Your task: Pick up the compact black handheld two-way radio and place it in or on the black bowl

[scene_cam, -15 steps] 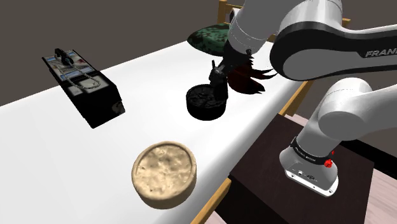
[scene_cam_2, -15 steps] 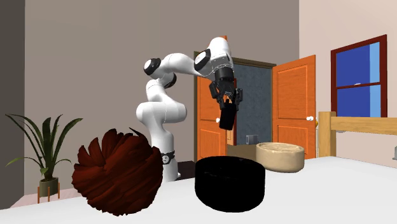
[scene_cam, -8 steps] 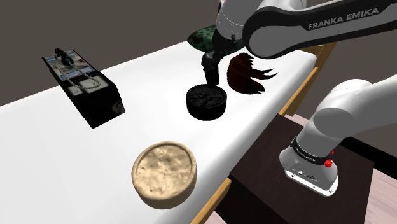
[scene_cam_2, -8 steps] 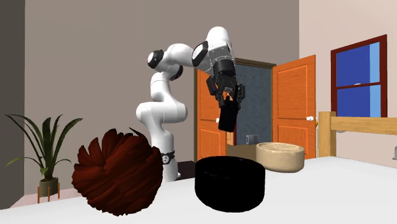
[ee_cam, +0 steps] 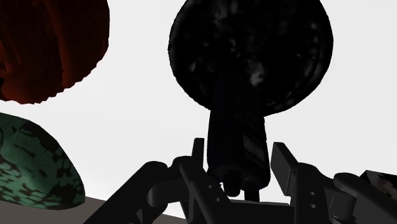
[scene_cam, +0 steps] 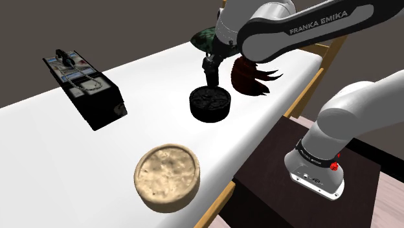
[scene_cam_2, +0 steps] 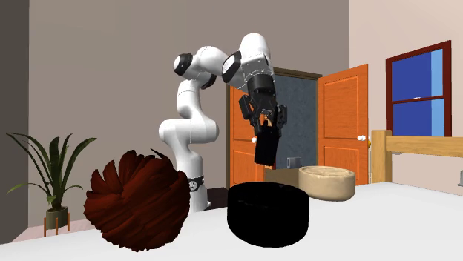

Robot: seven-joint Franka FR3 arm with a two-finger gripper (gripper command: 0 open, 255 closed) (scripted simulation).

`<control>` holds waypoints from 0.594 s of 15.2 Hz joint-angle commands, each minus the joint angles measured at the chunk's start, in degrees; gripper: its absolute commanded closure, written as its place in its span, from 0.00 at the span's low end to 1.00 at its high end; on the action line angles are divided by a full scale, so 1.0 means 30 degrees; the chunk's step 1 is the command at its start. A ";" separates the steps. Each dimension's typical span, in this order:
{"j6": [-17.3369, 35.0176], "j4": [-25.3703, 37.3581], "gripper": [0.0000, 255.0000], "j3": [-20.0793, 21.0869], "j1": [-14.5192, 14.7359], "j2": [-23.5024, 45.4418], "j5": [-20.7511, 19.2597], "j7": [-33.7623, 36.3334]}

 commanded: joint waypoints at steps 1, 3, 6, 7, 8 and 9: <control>0.0604 -0.0364 1.00 0.0174 -0.0084 0.0224 -0.0063 0.0160; 0.1187 -0.0715 1.00 0.0359 -0.0178 0.0456 -0.0133 0.0330; 0.2079 -0.1212 1.00 0.0668 -0.0361 0.0850 -0.0269 0.0612; 0.2381 -0.1369 1.00 0.0780 -0.0434 0.0993 -0.0325 0.0715; 0.2685 -0.1522 1.00 0.0897 -0.0514 0.1142 -0.0387 0.0822; 0.2972 -0.1662 1.00 0.1012 -0.0596 0.1288 -0.0450 0.0927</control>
